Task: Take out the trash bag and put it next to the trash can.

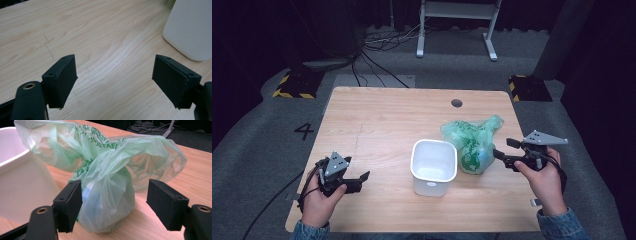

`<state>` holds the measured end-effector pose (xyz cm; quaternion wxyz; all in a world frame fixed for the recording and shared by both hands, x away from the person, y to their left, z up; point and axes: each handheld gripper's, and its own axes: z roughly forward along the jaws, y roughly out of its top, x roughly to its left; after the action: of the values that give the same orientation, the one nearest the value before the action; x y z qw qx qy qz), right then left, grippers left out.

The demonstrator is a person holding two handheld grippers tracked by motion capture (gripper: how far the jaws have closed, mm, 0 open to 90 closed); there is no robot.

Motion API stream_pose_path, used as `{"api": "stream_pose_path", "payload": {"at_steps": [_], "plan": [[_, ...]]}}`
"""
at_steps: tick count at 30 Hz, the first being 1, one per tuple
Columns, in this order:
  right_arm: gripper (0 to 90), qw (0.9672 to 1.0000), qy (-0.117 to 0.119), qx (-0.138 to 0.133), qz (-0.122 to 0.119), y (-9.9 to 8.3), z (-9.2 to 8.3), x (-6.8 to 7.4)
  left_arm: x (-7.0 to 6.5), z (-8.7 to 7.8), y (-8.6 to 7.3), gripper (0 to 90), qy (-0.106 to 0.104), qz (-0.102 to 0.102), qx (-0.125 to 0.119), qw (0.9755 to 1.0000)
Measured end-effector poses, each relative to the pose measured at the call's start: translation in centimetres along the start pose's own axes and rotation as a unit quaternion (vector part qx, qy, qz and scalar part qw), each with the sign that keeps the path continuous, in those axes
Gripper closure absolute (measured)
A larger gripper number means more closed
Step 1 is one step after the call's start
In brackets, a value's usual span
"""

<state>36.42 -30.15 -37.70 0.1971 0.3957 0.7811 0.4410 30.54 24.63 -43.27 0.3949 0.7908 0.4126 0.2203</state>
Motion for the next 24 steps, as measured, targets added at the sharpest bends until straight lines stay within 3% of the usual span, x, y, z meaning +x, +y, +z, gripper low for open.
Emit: {"api": "stream_pose_path", "payload": {"at_steps": [11, 24], "plan": [[29.4, 0.9998, -0.014, 0.008, -0.010, -2.6, -2.0, -0.2, 0.6, -0.8, -1.2, 19.2, 0.012, -0.007, 0.004, 0.9999], [28.9, 0.9996, -0.023, 0.016, 0.000, -6.3, -2.7, -1.2, 1.4, -0.4, -3.3, 19.2, 0.025, -0.005, 0.007, 0.9997]]}}
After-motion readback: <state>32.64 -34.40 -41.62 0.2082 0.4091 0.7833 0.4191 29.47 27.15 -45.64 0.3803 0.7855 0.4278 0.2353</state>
